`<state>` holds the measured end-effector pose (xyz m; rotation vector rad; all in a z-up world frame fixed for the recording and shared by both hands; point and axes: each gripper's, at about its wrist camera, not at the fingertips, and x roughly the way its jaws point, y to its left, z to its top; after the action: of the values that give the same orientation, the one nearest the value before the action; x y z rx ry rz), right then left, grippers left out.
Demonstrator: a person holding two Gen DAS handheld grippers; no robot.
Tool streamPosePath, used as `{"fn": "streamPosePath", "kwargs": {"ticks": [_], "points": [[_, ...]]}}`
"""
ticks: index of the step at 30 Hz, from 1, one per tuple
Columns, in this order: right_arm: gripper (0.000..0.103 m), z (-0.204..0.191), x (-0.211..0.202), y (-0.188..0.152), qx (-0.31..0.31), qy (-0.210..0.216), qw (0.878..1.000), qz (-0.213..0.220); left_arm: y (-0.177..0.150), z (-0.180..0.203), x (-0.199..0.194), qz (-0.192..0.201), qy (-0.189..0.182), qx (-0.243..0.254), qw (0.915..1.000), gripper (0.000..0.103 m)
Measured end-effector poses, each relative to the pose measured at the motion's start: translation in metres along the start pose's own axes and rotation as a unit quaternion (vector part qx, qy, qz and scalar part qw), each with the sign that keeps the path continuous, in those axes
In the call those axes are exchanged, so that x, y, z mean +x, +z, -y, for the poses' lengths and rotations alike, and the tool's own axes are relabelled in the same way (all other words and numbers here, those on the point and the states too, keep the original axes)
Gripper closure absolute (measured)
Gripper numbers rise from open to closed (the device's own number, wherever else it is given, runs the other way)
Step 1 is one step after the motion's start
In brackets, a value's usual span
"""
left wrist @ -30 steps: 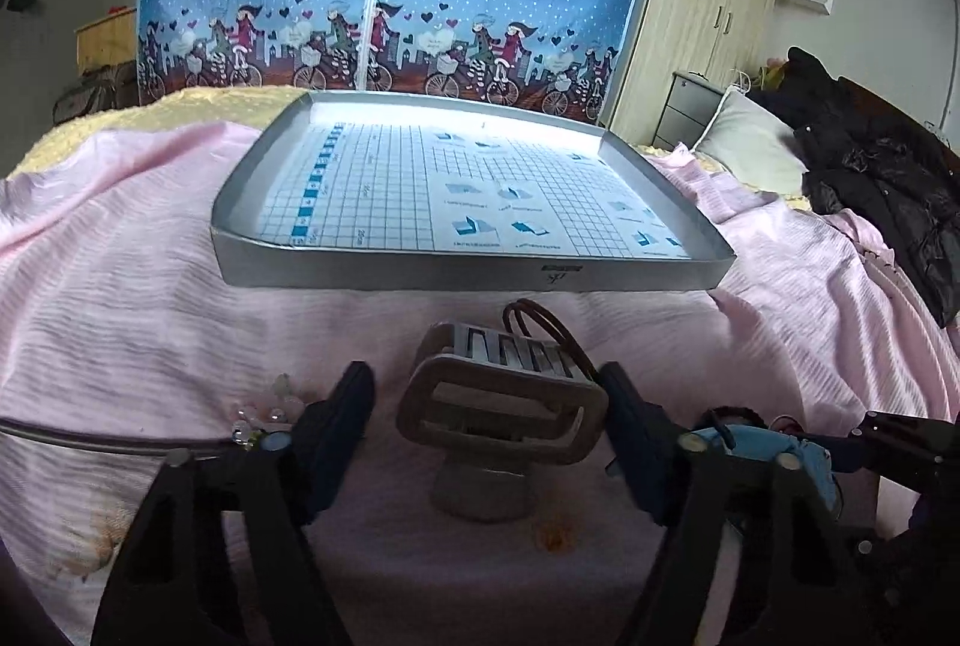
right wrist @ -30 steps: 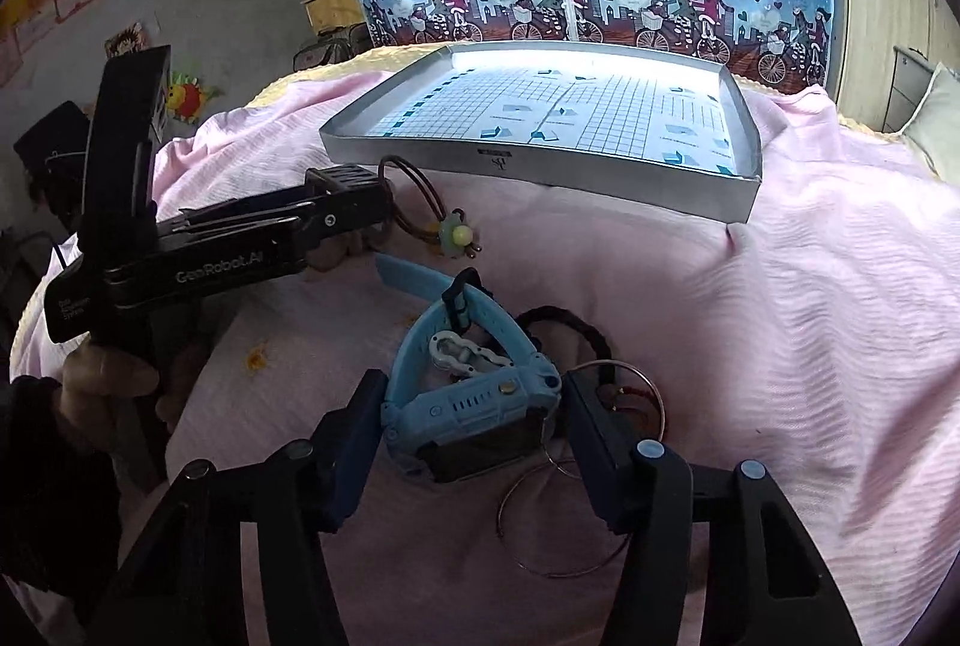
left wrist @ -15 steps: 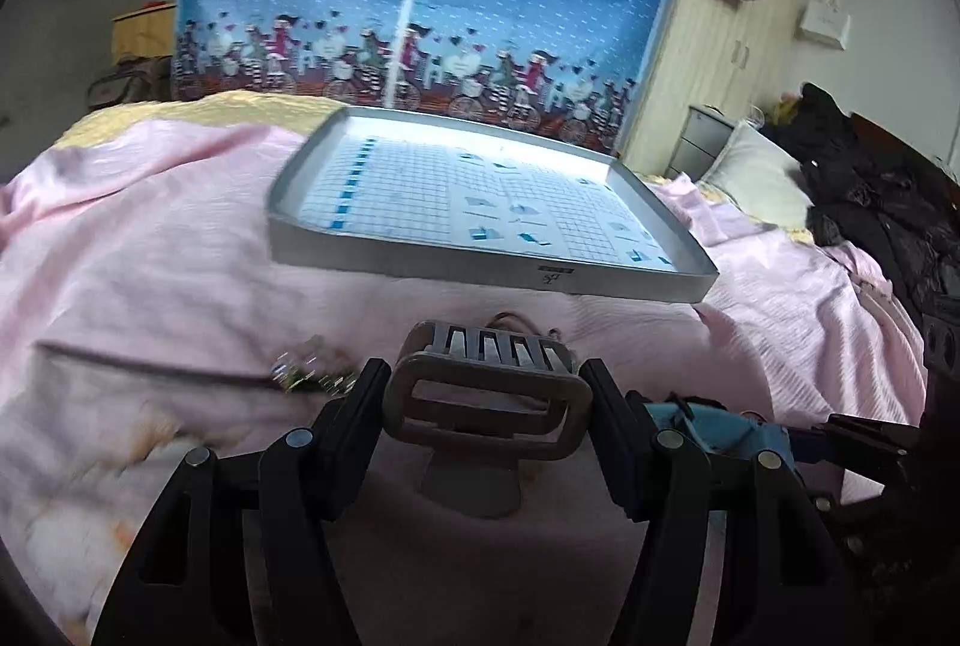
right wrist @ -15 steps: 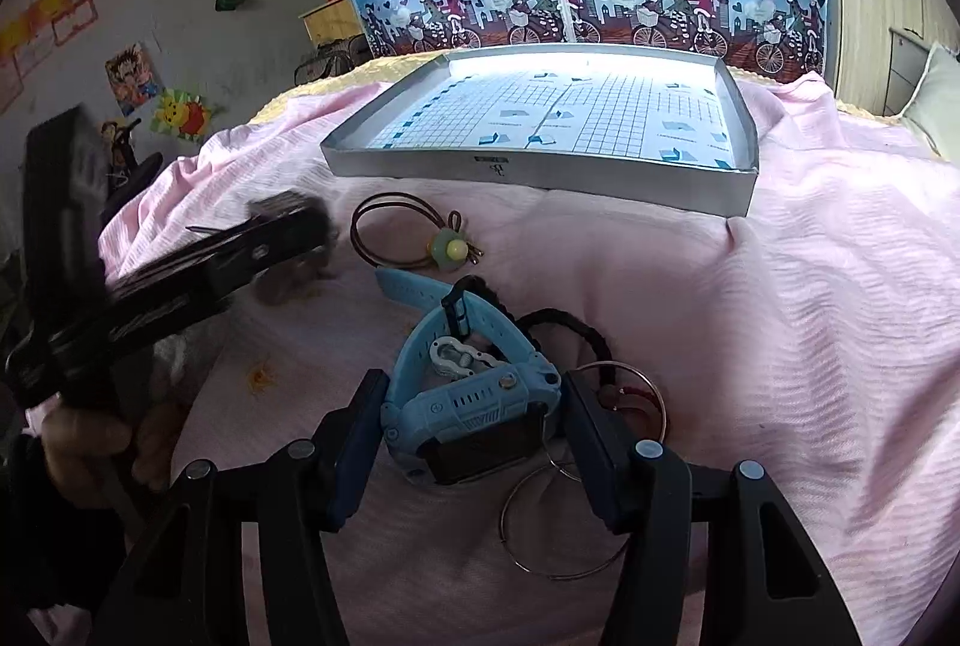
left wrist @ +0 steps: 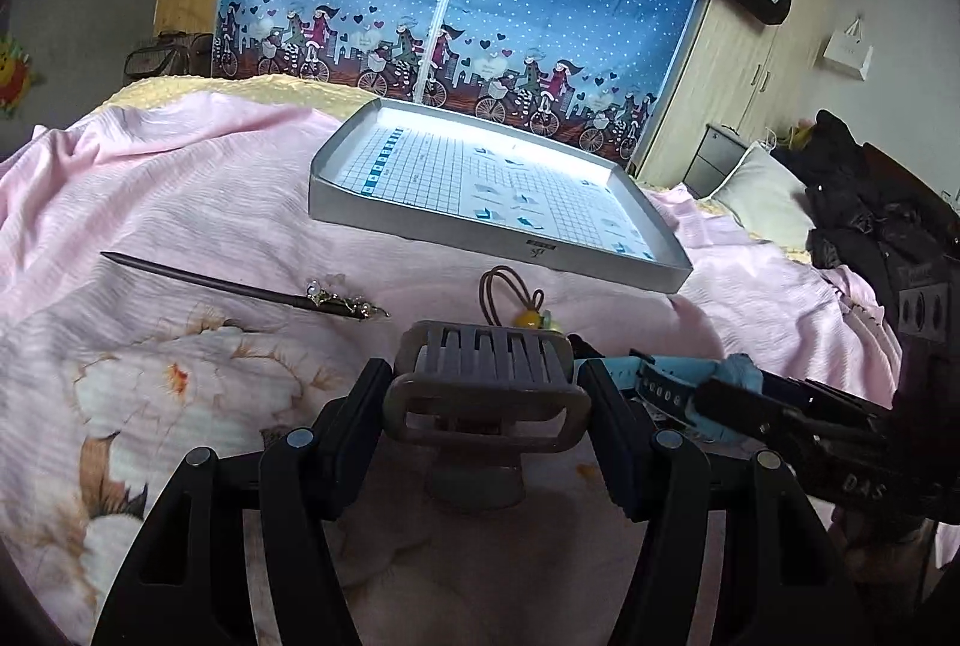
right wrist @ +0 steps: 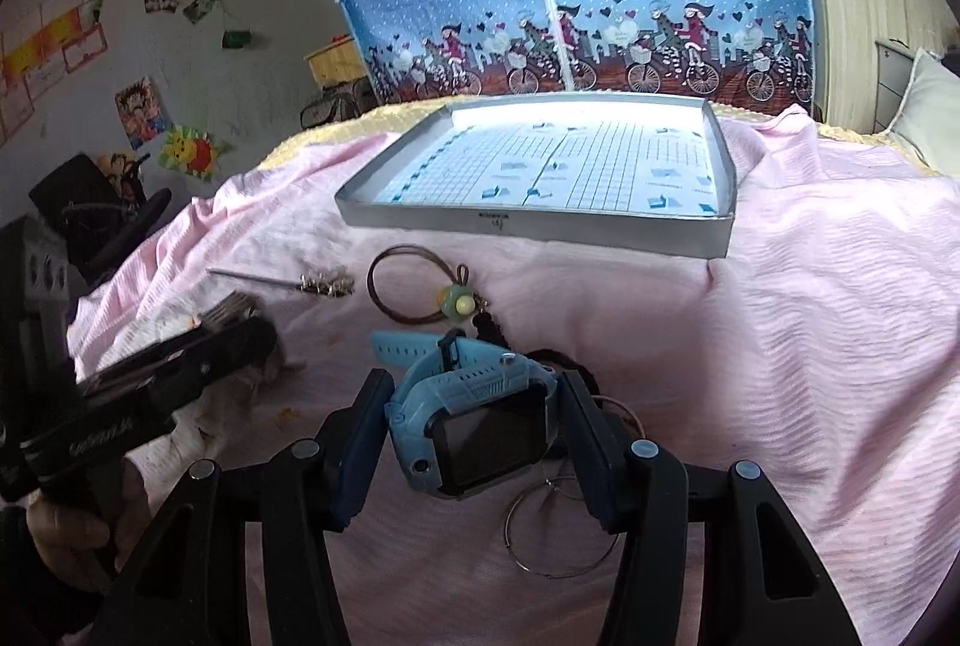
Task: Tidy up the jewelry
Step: 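Lift the beige clip with the left tool while the right tool grasps the blue smartwatch, then lower clip into grey tray with left tool while right tool places smartwatch there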
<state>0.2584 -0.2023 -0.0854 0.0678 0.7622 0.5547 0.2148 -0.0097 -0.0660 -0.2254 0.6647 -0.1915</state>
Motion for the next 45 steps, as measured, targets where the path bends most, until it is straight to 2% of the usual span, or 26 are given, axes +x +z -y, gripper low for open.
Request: {"fn": "streamPosePath", "kwargs": {"ticks": [7,13,17,21,28,32,39,45], "points": [[0.05,0.013,-0.012,0.003,0.036,0.012,0.999,0.026,0.002,0.008,-0.003,-0.003,0.011,-0.002,0.9999,0.045],[0.05,0.026,-0.028,0.007,0.088,0.042,0.994,0.057,0.005,0.011,-0.008,-0.001,0.011,-0.002,0.9999,0.045],[0.05,0.029,-0.036,0.011,0.094,0.034,0.992,0.074,0.011,0.014,-0.005,0.001,0.013,-0.003,0.9999,0.045],[0.05,0.034,-0.038,0.022,0.095,0.016,0.991,0.093,0.028,0.021,0.0,0.018,0.016,0.019,0.9995,0.045],[0.05,0.057,-0.022,0.05,0.103,-0.015,0.985,0.137,0.08,0.025,0.04,0.018,0.001,0.012,0.9998,0.045],[0.05,0.076,-0.002,0.067,0.114,-0.026,0.982,0.148,0.108,0.025,0.074,0.002,0.007,0.021,0.9998,0.045],[0.05,0.099,0.047,0.077,0.111,-0.061,0.984,0.125,0.133,0.006,0.134,-0.026,0.01,-0.008,0.9996,0.045],[0.05,0.101,0.072,0.08,0.099,-0.065,0.987,0.106,0.137,-0.006,0.171,-0.051,0.027,-0.008,0.9983,0.045]]}}
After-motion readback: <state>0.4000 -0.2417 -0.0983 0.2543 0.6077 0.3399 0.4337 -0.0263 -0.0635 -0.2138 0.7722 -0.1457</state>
